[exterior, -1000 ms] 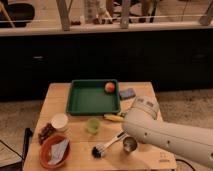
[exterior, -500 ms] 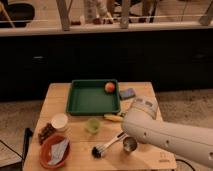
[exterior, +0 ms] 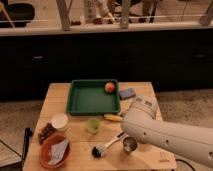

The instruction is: Stack cups into tray

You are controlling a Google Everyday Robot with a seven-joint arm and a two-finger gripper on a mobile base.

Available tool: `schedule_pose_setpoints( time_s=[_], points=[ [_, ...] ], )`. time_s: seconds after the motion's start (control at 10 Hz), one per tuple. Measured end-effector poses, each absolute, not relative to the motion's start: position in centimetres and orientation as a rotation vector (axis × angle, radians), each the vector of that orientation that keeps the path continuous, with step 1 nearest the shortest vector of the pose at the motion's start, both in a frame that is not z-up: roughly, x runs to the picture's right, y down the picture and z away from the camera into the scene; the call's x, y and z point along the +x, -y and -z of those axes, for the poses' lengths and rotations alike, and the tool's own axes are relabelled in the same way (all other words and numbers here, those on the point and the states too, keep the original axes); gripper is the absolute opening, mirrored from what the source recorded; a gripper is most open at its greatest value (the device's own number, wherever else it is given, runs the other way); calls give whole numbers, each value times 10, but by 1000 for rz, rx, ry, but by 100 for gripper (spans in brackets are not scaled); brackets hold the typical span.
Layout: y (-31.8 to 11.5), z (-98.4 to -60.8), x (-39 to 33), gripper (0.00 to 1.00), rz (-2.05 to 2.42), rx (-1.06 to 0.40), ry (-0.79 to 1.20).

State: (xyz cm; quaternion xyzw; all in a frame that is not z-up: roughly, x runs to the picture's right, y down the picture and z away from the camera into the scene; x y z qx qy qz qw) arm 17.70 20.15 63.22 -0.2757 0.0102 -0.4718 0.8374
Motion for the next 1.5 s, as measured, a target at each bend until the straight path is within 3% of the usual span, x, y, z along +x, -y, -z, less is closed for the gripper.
schedule_pose_setpoints(
  time_s=[0.3, 0.4, 0.7, 1.5],
  points=[
    [-202, -632, 175, 45, 979, -598, -5],
    [-203, -632, 176, 58, 958, -605, 15],
    [-208, -634, 176, 80, 907, -606, 70],
    [-231, -655, 149, 80, 836, -623, 169]
  ],
)
